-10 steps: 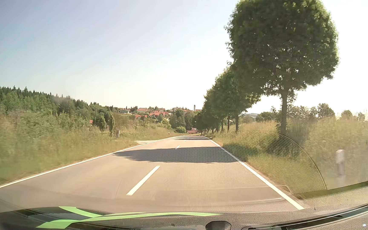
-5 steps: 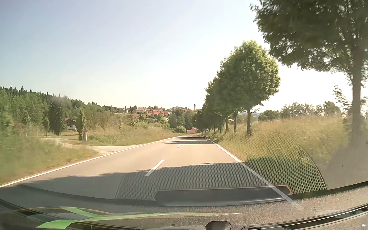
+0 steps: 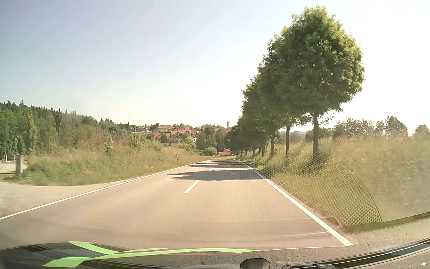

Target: Follow the waypoints while adhering to traffic rules and regulations

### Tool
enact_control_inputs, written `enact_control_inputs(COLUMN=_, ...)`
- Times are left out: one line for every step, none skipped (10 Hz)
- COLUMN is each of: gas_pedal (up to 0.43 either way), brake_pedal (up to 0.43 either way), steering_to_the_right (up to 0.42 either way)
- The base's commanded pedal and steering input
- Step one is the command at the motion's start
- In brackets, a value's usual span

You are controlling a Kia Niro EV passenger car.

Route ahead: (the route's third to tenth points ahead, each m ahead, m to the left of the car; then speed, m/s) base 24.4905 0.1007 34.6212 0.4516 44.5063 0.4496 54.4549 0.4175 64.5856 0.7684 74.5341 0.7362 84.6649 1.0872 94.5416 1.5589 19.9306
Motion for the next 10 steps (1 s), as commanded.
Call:
enact_control_inputs(gas_pedal=0.020, brake_pedal=0.000, steering_to_the_right=0.000)
enact_control_inputs(gas_pedal=0.000, brake_pedal=0.000, steering_to_the_right=0.000)
enact_control_inputs(gas_pedal=0.000, brake_pedal=0.000, steering_to_the_right=0.000)
enact_control_inputs(gas_pedal=0.000, brake_pedal=0.000, steering_to_the_right=0.000)
enact_control_inputs(gas_pedal=0.000, brake_pedal=0.000, steering_to_the_right=0.000)
enact_control_inputs(gas_pedal=0.000, brake_pedal=0.000, steering_to_the_right=0.000)
enact_control_inputs(gas_pedal=0.000, brake_pedal=0.000, steering_to_the_right=0.000)
enact_control_inputs(gas_pedal=0.000, brake_pedal=0.000, steering_to_the_right=0.000)
enact_control_inputs(gas_pedal=0.000, brake_pedal=0.000, steering_to_the_right=0.000)
enact_control_inputs(gas_pedal=0.000, brake_pedal=0.000, steering_to_the_right=0.000)
